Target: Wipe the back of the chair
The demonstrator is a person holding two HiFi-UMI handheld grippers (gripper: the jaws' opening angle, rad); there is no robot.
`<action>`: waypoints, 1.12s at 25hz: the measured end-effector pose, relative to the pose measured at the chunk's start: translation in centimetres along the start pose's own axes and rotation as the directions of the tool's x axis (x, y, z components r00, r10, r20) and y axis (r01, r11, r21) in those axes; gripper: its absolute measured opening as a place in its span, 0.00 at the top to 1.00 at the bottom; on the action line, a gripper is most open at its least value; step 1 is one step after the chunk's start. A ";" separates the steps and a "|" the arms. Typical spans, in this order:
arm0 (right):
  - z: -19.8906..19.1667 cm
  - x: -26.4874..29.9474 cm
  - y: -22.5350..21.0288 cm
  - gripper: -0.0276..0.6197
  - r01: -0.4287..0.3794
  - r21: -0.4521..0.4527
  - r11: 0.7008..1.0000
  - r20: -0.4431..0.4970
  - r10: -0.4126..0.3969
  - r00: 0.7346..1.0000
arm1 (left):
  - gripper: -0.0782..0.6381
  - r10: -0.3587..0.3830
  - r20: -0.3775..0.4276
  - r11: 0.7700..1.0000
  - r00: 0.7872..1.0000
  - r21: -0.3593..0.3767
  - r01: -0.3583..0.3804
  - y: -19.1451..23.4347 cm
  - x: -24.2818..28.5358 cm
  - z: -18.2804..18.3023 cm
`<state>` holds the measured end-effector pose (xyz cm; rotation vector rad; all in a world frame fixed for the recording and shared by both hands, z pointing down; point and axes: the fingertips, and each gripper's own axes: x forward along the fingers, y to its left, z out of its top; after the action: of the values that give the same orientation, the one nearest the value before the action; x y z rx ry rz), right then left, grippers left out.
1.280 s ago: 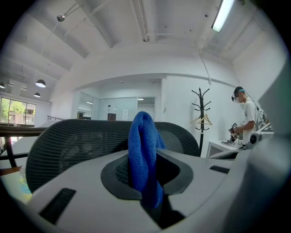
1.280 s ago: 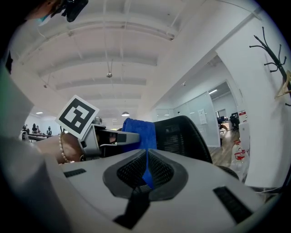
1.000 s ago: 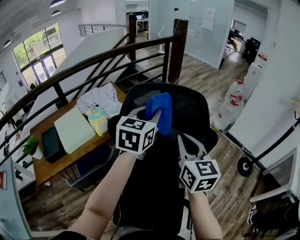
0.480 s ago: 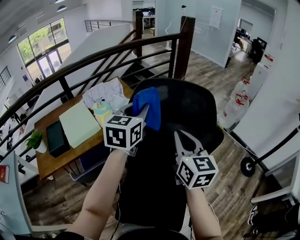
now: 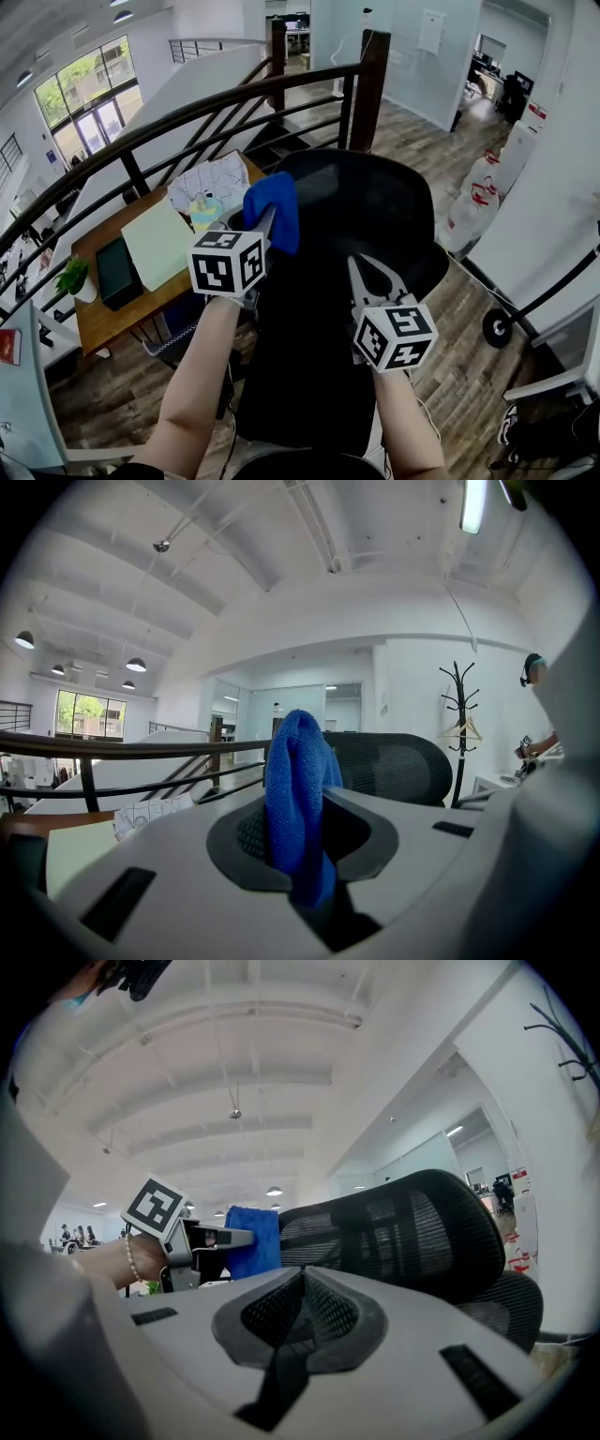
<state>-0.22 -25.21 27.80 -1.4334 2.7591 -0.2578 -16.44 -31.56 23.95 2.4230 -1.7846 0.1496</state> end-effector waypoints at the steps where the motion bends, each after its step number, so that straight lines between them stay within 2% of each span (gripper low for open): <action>1: -0.1 -0.2 -0.1 0.91 0.004 0.000 1.000 -0.004 -0.004 1.000 | 0.79 0.004 0.001 1.000 1.000 -0.002 -0.004 0.1 -0.2 0.0; 6: -1.3 -1.4 -1.0 0.91 0.041 0.018 0.999 -0.023 -0.040 0.999 | 0.79 -0.034 0.001 0.999 0.999 0.006 0.034 -1.2 -1.1 -0.4; 11: -1.5 -2.9 -1.7 0.91 0.076 0.027 0.997 -0.018 -0.075 0.997 | 0.79 -0.147 0.003 0.989 0.989 0.008 0.147 -5.2 -1.4 -1.0; 15: -1.6 -4.4 -2.8 0.91 0.111 0.038 0.993 -0.010 -0.110 0.994 | 0.79 -0.234 -0.009 0.972 0.972 0.006 0.235 -9.4 -0.9 -2.0; 22: -2.8 -8.2 -6.8 0.91 0.216 0.067 0.974 -0.018 -0.216 0.976 | 0.79 -0.382 -0.052 0.924 0.923 -0.022 0.381 -17.4 1.3 -4.7; 25: -3.3 -10.1 -9.1 0.91 0.265 0.093 0.960 -0.017 -0.265 0.964 | 0.79 -0.443 -0.082 0.896 0.893 -0.023 0.443 -21.2 2.1 -6.2; 28: -3.9 -12.0 -11.3 0.91 0.315 0.111 0.943 -0.023 -0.314 0.949 | 0.79 -0.506 -0.127 0.862 0.853 -0.031 0.506 -25.1 2.7 -8.3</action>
<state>15.49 -21.30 32.77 -1.8384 2.4599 -0.4167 8.33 -25.45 31.46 2.7143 -1.0387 0.2484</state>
